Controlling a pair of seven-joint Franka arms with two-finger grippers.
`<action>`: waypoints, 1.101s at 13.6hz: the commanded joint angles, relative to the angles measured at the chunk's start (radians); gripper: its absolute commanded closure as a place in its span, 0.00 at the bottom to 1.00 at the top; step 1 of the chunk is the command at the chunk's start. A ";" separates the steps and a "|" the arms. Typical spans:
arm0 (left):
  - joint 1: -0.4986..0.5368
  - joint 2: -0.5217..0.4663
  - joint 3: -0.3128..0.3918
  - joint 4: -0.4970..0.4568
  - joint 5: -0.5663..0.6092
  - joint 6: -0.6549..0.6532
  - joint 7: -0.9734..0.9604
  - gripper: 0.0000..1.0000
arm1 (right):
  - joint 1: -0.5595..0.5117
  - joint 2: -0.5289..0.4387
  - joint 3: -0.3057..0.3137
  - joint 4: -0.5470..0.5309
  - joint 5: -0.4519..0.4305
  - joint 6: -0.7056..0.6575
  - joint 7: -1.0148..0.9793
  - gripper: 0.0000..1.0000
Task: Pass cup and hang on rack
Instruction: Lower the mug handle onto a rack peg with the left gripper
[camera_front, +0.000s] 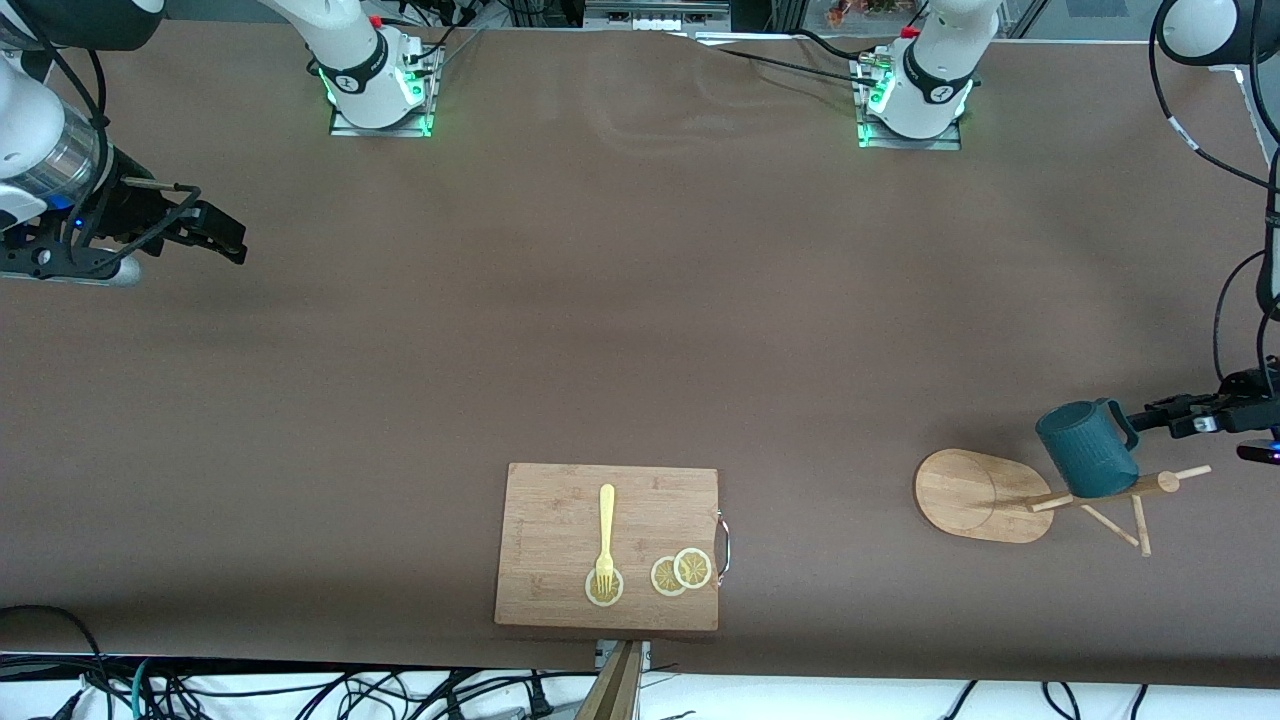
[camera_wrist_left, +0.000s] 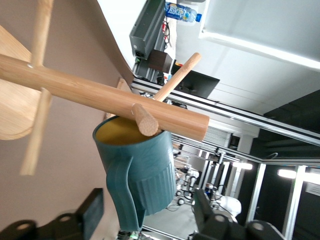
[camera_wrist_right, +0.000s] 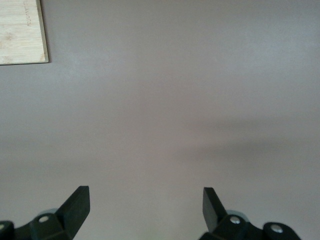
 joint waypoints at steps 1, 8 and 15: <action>-0.008 0.010 0.010 0.108 0.117 -0.038 -0.024 0.00 | -0.004 0.005 0.001 0.017 0.014 -0.016 0.006 0.00; -0.087 -0.091 -0.007 0.233 0.672 -0.058 -0.013 0.00 | -0.003 0.005 0.001 0.018 0.014 -0.016 0.006 0.00; -0.389 -0.262 -0.006 0.230 1.163 -0.044 -0.166 0.00 | -0.004 0.004 0.000 0.012 0.014 -0.024 0.007 0.00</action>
